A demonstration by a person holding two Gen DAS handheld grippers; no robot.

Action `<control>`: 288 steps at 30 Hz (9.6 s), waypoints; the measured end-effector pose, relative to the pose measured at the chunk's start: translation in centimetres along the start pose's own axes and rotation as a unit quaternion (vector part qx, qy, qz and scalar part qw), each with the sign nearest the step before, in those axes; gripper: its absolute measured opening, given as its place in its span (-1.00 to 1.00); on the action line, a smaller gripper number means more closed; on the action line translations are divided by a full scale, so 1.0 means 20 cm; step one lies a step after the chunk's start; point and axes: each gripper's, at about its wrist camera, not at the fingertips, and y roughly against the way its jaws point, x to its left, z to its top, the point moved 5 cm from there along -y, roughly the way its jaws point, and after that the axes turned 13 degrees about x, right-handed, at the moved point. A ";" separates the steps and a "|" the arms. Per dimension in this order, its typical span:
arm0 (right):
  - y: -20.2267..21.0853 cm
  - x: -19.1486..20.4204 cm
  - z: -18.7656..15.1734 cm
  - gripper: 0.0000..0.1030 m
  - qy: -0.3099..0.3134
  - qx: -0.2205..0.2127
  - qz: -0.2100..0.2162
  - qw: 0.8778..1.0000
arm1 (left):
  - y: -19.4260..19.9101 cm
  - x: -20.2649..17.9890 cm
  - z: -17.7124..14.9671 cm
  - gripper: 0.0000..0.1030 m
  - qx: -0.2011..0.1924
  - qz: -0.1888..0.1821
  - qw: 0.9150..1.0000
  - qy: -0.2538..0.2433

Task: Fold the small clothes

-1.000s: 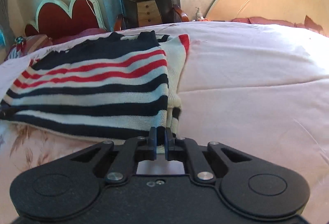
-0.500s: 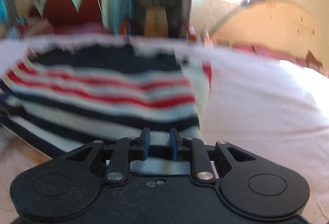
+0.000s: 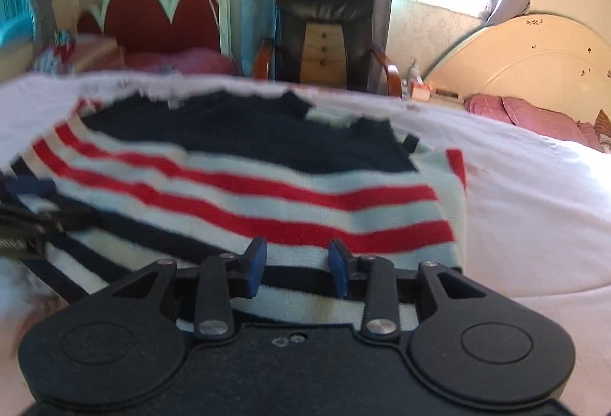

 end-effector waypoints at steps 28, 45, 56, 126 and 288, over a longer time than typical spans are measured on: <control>0.22 0.04 0.00 -0.95 -0.088 0.001 0.143 0.986 | 0.13 0.58 -0.48 0.22 -0.077 -0.178 0.900 0.389; 0.00 0.25 0.18 -0.97 -0.066 0.007 0.194 0.979 | -0.01 0.67 -0.20 -0.64 -0.141 -0.244 0.858 0.429; -0.09 0.26 0.13 -1.00 -0.046 0.020 0.167 0.985 | -0.18 0.71 -0.27 -0.64 -0.094 -0.262 0.843 0.460; 0.16 -0.56 -0.01 -0.59 -0.125 -0.013 0.100 0.987 | -0.29 -0.50 0.56 0.57 0.037 -0.168 0.985 0.026; -0.02 0.86 0.09 -0.28 -0.142 0.095 0.361 0.917 | 0.12 1.13 -0.16 0.13 0.089 -0.314 0.931 0.162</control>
